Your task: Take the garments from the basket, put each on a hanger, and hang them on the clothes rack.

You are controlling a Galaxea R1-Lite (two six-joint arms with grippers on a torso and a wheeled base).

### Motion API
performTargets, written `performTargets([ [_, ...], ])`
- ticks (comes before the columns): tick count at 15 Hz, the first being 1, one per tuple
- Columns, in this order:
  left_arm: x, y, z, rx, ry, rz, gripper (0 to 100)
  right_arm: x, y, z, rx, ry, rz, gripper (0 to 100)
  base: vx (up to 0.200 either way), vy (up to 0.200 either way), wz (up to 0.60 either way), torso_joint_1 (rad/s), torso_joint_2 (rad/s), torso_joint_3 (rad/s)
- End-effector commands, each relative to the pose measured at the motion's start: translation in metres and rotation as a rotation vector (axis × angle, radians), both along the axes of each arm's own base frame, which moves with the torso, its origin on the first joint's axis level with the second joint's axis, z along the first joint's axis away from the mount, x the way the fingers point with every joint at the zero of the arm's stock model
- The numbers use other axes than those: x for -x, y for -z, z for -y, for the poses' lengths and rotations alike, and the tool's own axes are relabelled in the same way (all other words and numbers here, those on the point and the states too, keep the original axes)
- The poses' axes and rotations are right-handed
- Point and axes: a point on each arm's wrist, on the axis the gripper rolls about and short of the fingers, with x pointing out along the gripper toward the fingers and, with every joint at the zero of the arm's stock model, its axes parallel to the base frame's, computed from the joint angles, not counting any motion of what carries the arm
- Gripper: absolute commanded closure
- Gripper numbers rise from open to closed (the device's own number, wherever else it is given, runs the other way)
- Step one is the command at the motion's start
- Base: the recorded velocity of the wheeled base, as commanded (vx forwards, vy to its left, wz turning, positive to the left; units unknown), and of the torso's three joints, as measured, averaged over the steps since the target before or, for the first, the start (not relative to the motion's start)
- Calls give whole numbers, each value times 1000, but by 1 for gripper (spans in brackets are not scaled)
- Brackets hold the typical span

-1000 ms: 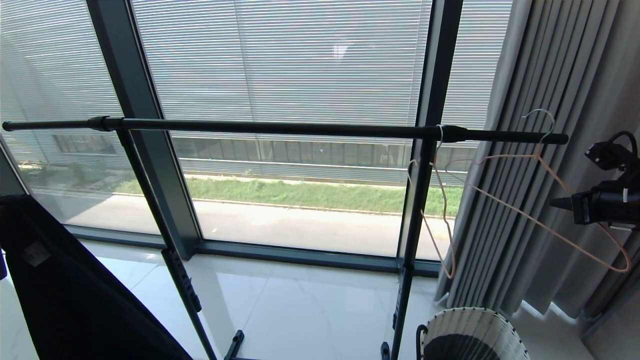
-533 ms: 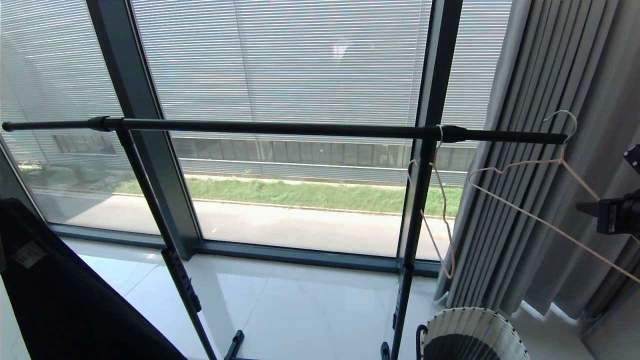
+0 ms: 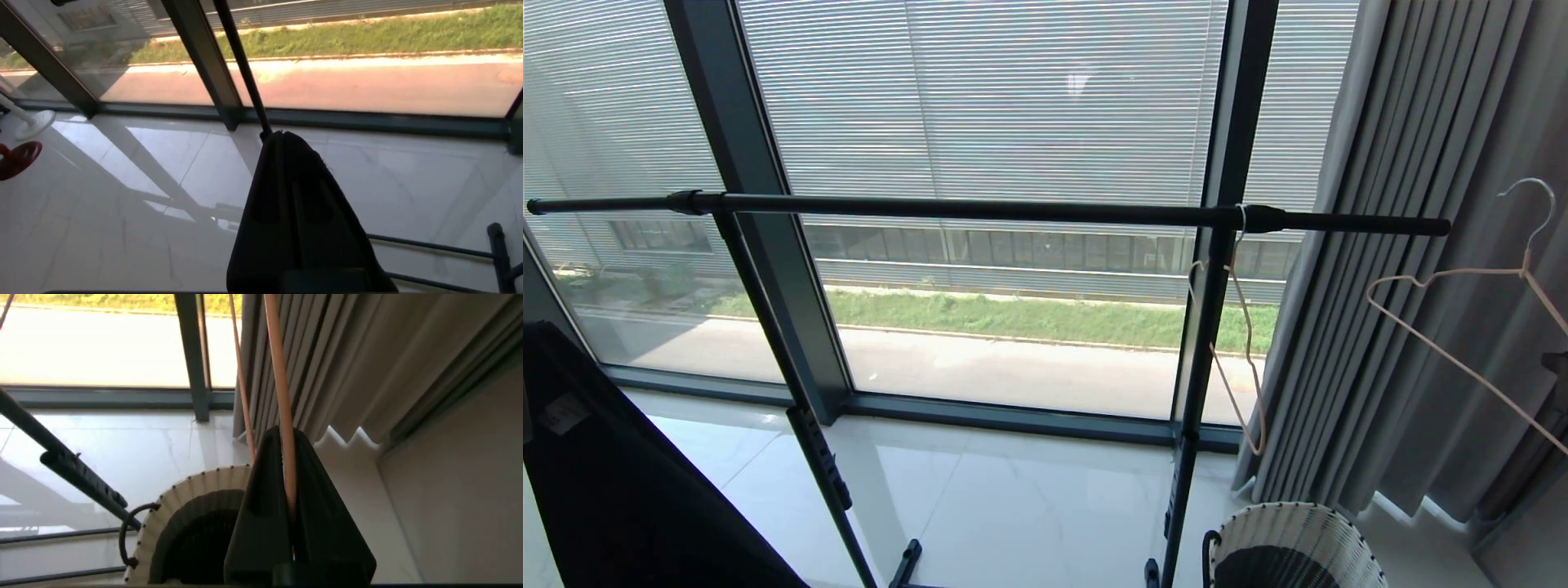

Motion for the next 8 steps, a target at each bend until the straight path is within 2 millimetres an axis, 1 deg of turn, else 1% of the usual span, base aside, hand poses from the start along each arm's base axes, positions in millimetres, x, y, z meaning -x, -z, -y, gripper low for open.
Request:
performTargets([
  [1,0,-1,0,0,0,15,100,30,0,-9,17,5,44,100,-200,0,0,2,2,2],
  [4,1,-3,0,-4,3,37,100,49,3,-12,20,2,58,100,-200,0,0,10,1,-2],
  [8,7,-2,0,-20,10,47,100,59,0,-14,27,-1,66,100,-200,0,0,-2,0,12],
])
